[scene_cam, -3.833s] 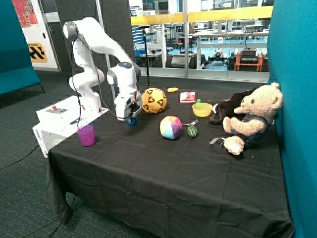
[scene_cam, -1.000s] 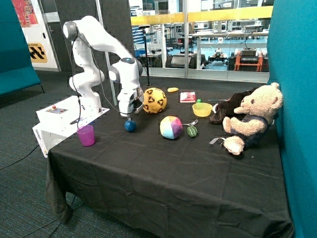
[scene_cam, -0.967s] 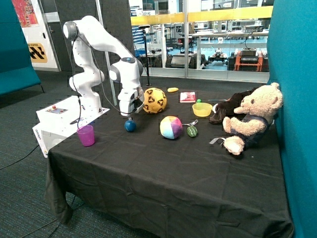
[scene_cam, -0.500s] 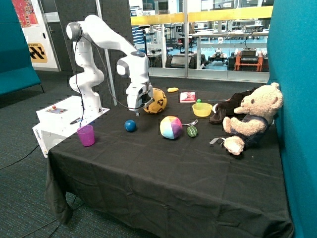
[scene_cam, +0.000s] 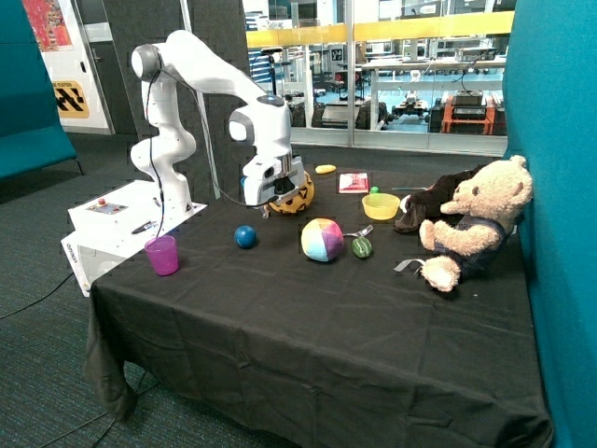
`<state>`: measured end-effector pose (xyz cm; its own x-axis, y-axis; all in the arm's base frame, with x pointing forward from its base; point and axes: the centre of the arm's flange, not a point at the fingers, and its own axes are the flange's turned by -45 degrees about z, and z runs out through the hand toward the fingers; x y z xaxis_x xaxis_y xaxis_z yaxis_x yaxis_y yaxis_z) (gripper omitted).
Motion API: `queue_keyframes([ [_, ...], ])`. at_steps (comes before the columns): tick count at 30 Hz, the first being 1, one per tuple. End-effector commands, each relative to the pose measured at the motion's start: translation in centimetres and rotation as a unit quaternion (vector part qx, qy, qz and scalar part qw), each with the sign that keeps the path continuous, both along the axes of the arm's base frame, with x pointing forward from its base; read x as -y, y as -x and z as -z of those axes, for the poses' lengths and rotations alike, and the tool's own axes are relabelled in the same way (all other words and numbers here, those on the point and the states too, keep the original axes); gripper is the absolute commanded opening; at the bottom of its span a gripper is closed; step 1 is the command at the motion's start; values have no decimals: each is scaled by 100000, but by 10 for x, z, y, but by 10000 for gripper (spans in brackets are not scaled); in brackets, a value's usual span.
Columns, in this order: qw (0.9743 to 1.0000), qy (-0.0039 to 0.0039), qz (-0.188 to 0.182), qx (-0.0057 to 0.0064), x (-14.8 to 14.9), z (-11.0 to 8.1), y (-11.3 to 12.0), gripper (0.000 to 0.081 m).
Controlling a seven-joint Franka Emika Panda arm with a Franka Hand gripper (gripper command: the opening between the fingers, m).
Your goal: Sort the balls from left to right in order of size
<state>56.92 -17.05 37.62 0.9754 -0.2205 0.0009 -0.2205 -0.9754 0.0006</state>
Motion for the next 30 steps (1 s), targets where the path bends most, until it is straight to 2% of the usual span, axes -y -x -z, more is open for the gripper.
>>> queue_keyframes([
  [1, 99885, -41, 4790, -37, -4, 4, -20, 749],
  [3, 99886, -41, 4778, -37, -9, 4, -23, 730],
  [9, 99910, -41, 4241, -37, -33, 4, -48, 740],
  [14, 99900, -41, 4466, -37, -39, 5, -58, 744],
  [30, 99861, -41, 5262, -37, -30, 10, -93, 769],
])
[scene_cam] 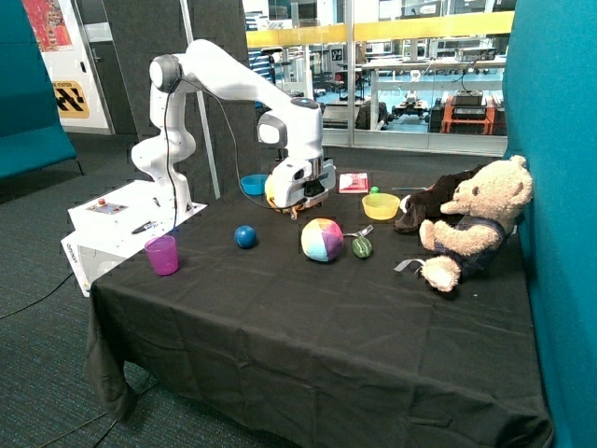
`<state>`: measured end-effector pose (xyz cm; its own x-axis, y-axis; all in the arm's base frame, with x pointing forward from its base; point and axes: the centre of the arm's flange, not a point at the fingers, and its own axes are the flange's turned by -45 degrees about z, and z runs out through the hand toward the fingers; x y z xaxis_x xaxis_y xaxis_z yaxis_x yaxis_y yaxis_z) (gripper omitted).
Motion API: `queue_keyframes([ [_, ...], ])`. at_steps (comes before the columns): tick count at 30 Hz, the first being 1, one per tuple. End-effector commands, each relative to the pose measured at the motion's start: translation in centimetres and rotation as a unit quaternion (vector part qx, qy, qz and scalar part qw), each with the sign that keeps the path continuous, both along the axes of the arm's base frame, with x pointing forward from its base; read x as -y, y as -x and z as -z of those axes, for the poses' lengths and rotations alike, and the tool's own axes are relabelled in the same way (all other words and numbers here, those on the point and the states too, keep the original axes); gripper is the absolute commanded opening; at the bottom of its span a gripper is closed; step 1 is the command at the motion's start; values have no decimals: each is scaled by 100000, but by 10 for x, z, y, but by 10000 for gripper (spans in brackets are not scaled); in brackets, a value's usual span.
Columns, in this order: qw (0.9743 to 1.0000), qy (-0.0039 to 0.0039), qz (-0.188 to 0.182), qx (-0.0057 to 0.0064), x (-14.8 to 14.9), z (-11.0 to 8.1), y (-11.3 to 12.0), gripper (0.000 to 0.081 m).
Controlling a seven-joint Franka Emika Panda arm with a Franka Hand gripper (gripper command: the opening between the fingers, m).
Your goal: Sort the balls from left to right in order of size
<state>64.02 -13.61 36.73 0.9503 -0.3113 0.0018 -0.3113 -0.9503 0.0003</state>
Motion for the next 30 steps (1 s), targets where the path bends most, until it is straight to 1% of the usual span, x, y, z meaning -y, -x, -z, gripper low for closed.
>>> queue_keyframes([
  [1, 99998, -43, 556, -79, 6, 0, -24, 770],
  [6, 99993, -43, 1201, -79, 23, -4, -37, 803],
  [10, 99989, -43, 1450, -79, 33, -5, -42, 808],
  [15, 99985, -44, 1722, -79, 41, -1, -44, 808],
  [21, 99985, -44, 1709, -79, 50, 6, -41, 808],
  [27, 99991, -43, 1351, -79, 56, 9, -47, 808],
  [30, 99993, -43, 1176, -79, 56, 13, -51, 808],
])
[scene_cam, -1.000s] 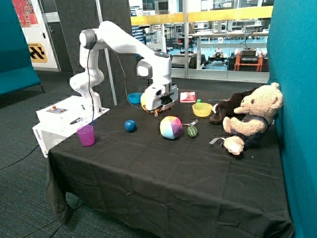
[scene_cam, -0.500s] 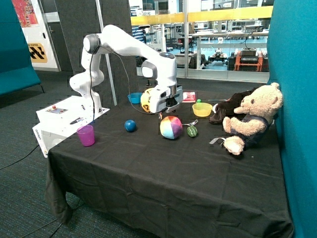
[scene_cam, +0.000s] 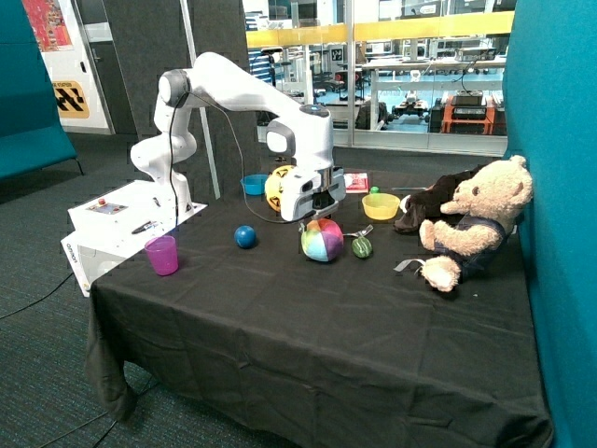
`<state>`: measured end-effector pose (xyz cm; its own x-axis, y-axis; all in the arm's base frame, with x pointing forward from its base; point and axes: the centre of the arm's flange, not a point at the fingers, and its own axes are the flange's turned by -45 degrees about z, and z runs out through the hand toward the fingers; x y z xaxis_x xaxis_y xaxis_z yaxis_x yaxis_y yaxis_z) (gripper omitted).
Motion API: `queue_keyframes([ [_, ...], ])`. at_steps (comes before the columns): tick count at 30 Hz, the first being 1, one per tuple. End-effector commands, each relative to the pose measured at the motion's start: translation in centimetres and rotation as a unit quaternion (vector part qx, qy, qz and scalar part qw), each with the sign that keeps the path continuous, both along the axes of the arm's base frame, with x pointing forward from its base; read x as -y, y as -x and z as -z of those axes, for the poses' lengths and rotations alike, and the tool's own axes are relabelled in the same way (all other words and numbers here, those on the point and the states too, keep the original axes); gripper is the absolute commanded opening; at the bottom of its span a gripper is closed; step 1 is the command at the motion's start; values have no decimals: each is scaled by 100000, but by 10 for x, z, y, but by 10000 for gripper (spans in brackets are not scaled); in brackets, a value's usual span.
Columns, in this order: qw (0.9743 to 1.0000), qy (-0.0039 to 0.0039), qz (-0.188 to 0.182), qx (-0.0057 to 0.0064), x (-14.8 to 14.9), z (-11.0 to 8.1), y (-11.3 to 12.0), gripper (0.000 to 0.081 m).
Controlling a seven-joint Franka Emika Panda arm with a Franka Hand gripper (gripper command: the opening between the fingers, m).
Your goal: Sort the balls from left to right in order of size
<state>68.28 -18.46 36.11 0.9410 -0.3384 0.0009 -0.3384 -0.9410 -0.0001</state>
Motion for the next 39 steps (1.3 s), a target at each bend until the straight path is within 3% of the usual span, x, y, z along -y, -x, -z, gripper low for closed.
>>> queue_keyframes([
  [1, 100000, -11, -304, -42, 8, 7, -9, 808],
  [21, 99984, -10, -1812, -42, 2, 40, -15, 791],
  [23, 99983, -10, -1861, -42, 1, 43, -16, 718],
  [24, 99987, -10, -1625, -42, 1, 44, -16, 585],
  [25, 99981, -10, -1954, -42, 0, 45, -16, 292],
  [26, 99981, -10, -1969, -42, 0, 46, -16, 146],
  [27, 99979, -10, -2038, -42, 0, 46, -16, 73],
  [30, 99974, -10, -2295, -42, -2, 46, -15, 9],
  [39, 99964, -10, -2681, -42, -3, 42, -13, 0],
])
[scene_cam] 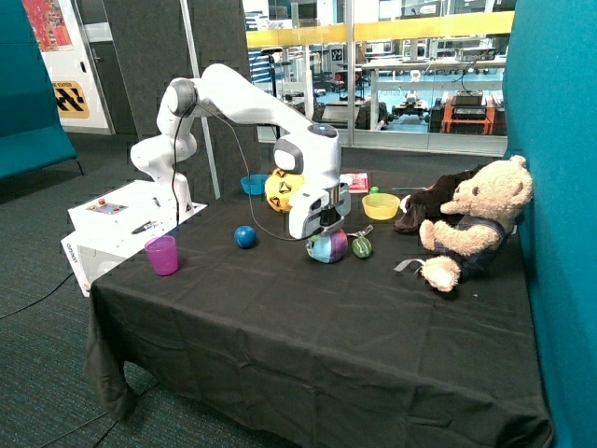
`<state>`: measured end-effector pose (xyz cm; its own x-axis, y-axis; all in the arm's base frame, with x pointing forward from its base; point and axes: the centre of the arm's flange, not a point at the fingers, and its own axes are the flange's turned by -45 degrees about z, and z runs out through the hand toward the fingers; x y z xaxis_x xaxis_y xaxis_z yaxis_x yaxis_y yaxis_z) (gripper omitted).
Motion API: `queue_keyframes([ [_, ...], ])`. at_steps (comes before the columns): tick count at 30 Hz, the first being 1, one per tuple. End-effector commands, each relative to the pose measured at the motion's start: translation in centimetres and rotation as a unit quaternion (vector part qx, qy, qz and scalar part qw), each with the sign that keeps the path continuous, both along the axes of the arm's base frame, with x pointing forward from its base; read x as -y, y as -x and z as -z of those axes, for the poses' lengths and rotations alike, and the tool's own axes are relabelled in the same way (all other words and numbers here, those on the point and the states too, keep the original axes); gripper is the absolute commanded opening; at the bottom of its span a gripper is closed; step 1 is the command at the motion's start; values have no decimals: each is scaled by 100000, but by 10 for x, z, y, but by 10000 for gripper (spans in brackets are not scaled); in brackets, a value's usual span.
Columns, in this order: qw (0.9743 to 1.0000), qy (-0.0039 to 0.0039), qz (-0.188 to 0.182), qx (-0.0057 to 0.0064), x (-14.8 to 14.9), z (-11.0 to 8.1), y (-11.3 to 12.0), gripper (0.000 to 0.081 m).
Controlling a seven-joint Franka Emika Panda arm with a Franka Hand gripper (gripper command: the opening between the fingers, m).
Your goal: Sort the balls from left to right in order of size
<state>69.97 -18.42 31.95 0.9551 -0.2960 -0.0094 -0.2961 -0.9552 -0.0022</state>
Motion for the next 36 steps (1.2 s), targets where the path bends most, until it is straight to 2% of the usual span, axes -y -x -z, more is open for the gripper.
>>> queue_keyframes([
  [1, 99998, 244, -491, 419, -3, 0, 5, 0],
  [19, 99990, 240, -1361, 421, -7, -3, 15, 0],
  [29, 99765, 217, -6830, 434, -24, -42, 43, 0],
  [33, 99593, 207, -9005, 438, -30, -55, 54, 0],
  [34, 99457, 201, -10393, 441, -33, -58, 57, 0],
  [36, 99365, 197, -11238, 443, -40, -62, 65, 0],
])
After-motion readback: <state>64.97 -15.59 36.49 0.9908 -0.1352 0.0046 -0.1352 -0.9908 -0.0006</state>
